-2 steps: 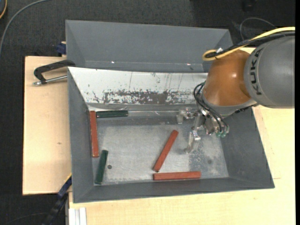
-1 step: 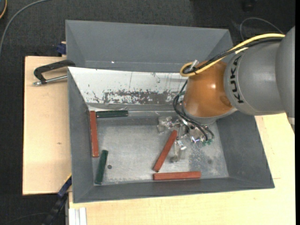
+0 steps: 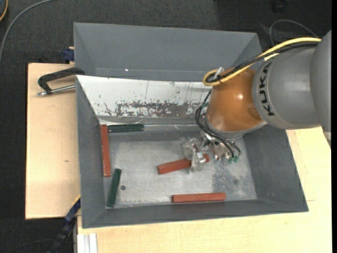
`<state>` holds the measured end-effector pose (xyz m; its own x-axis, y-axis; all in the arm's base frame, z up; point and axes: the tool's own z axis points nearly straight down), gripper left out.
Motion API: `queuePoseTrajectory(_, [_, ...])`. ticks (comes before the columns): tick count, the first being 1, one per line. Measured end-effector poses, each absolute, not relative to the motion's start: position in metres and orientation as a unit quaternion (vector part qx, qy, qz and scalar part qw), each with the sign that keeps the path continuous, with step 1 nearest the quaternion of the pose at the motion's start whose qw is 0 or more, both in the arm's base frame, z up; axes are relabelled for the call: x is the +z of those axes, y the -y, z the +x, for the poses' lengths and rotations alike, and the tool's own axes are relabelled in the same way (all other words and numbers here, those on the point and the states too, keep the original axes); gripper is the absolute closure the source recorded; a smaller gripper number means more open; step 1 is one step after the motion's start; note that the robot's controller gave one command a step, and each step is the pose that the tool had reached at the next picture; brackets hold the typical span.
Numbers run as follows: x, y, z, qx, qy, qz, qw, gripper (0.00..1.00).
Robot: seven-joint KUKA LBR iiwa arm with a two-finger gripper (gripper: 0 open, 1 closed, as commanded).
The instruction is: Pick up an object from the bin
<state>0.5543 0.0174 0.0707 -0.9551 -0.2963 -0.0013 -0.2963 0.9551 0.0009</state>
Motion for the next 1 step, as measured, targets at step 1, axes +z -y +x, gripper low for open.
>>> queuePoseTrajectory(1, [0.2256, -0.0106, 0.5834, -0.001, -0.97, -0.243, 0.006, 1.0])
